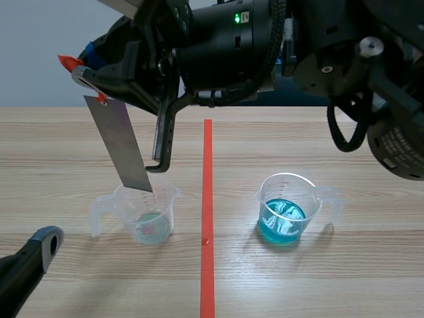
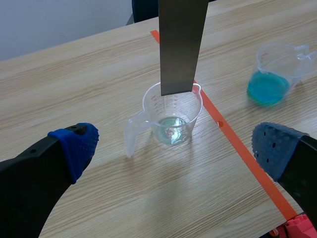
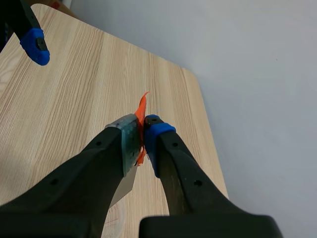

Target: Do the redox reaction experiment

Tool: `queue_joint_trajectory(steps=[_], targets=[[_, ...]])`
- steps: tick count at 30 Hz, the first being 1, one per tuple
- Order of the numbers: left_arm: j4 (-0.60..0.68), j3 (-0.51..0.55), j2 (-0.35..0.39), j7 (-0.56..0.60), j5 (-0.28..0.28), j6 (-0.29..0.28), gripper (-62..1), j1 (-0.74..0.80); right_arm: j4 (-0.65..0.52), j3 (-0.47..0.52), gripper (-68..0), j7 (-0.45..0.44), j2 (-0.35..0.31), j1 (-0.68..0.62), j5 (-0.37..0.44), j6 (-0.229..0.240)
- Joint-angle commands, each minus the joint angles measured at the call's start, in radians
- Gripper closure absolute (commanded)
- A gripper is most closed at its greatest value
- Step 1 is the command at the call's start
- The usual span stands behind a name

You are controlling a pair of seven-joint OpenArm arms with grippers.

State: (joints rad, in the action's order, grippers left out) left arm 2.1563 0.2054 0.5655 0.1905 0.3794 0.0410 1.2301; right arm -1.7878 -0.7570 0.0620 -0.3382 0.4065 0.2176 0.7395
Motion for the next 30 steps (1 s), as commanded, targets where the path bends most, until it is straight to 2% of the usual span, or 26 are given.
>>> queue_joint_trajectory(steps=[1,30], targets=[[0.016,-0.001,-0.005,0.014,0.002,-0.002,-62.3,-0.003,-0.008,0.003,-0.8,-0.012,0.003,0.023,0.014,0.006],[0.016,-0.001,-0.005,0.014,0.002,-0.002,-62.3,-0.003,-0.008,0.003,-0.8,-0.023,-0.003,0.023,0.014,0.006]])
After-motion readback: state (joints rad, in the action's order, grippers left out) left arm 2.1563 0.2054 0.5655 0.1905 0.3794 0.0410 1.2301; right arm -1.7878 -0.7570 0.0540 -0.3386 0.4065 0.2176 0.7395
